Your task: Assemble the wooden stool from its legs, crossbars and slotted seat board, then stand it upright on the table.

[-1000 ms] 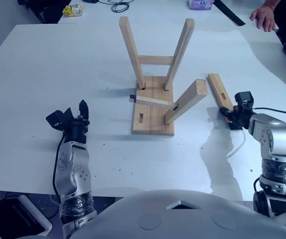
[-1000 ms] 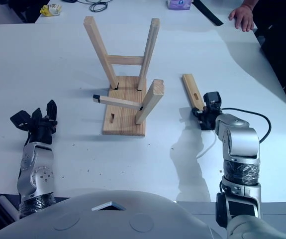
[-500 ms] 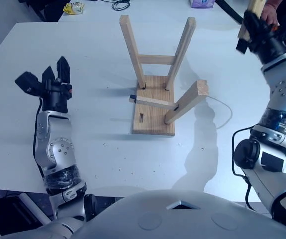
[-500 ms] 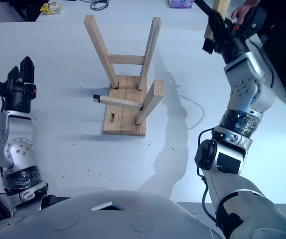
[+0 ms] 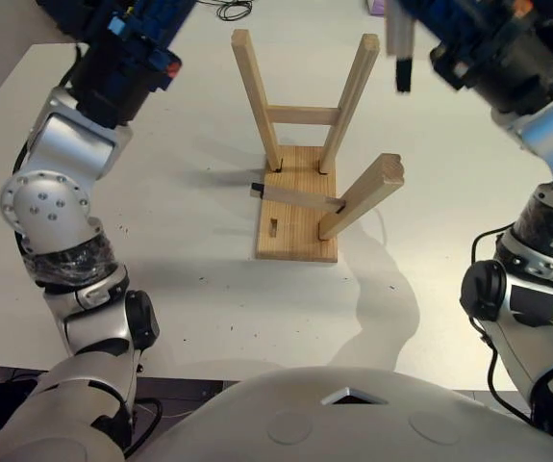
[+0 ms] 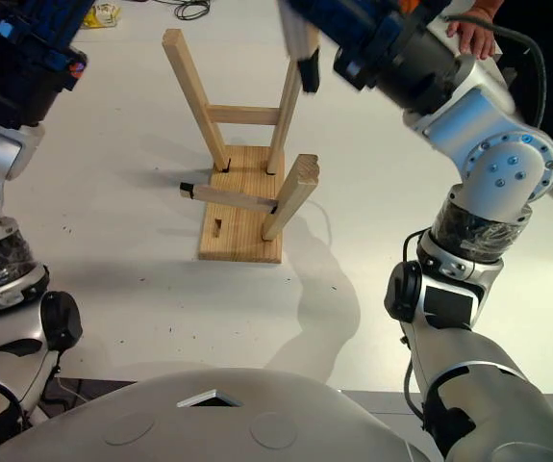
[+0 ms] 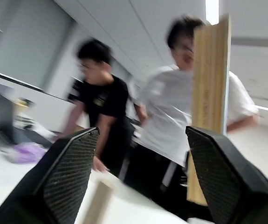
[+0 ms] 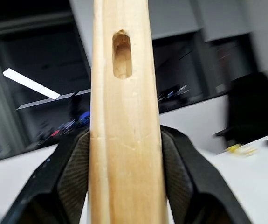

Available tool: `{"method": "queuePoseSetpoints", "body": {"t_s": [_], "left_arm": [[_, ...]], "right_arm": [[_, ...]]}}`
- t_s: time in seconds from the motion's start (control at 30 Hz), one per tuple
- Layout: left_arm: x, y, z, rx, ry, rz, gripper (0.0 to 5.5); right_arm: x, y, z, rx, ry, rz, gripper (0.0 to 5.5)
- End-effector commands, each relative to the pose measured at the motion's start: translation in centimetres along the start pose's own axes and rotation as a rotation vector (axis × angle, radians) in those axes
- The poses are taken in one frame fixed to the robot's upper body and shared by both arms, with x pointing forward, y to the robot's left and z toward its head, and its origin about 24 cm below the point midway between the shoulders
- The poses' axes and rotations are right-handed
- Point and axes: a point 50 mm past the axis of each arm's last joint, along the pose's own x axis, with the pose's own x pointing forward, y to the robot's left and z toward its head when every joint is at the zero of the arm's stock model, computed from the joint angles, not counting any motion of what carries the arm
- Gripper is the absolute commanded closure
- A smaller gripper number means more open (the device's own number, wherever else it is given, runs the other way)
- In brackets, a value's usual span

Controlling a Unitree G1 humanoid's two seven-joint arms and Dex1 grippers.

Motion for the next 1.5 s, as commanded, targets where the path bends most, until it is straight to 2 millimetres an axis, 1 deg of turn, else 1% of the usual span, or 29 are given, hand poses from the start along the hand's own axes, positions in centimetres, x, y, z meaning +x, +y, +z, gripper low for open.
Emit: {"method": "queuePoseSetpoints", "body": {"t_s": [0.03, 0.13, 0.23, 0.47, 0.6, 0.8, 0.93, 1.1, 1.27, 1.4, 1.5], "left_arm": [[0.9, -0.5, -0.6, -0.032, 0.153, -0.122, 2.07], [1.2, -1.0, -0.7, -0.040, 0.222, -0.211, 2.07], [1.1, -1.3, -0.6, -0.040, 0.246, -0.252, 2.07], [1.3, -2.3, -0.7, -0.037, 0.288, -0.354, 2.07], [1.6, -2.7, -0.3, -0.011, 0.260, -0.388, 2.07], [2.1, -4.0, 0.3, 0.018, 0.227, -0.462, 2.07], [2.4, -4.0, 0.3, 0.043, 0.206, -0.461, 2.07], [2.0, -3.6, 0.6, 0.055, 0.184, -0.447, 2.07], [1.1, -2.7, 0.8, 0.059, 0.195, -0.407, 2.75], [0.3, -2.0, 0.7, 0.056, 0.200, -0.375, 3.32], [0.3, -1.8, 0.4, 0.060, 0.207, -0.372, 3.32]], "right_arm": [[0.2, 0.5, -1.0, 0.002, 0.091, 0.071, 3.43], [0.6, 0.4, -0.9, -0.014, 0.123, 0.113, 3.43], [0.9, 0.3, -0.6, -0.024, 0.145, 0.156, 3.43], [0.3, -0.2, -0.6, -0.043, 0.226, 0.197, 3.43], [0.8, -0.6, -0.8, -0.056, 0.292, 0.240, 3.43], [1.5, -1.1, -0.6, -0.079, 0.339, 0.291, 3.43], [1.8, -1.4, -0.6, -0.092, 0.359, 0.310, 3.43], [2.2, -1.7, -0.4, -0.102, 0.361, 0.328, 3.43], [2.5, -2.0, 0.0, -0.125, 0.358, 0.328, 3.43], [2.5, -2.3, -0.1, -0.153, 0.381, 0.323, 3.43], [2.6, -2.5, -0.4, -0.182, 0.406, 0.323, 3.43]]}}
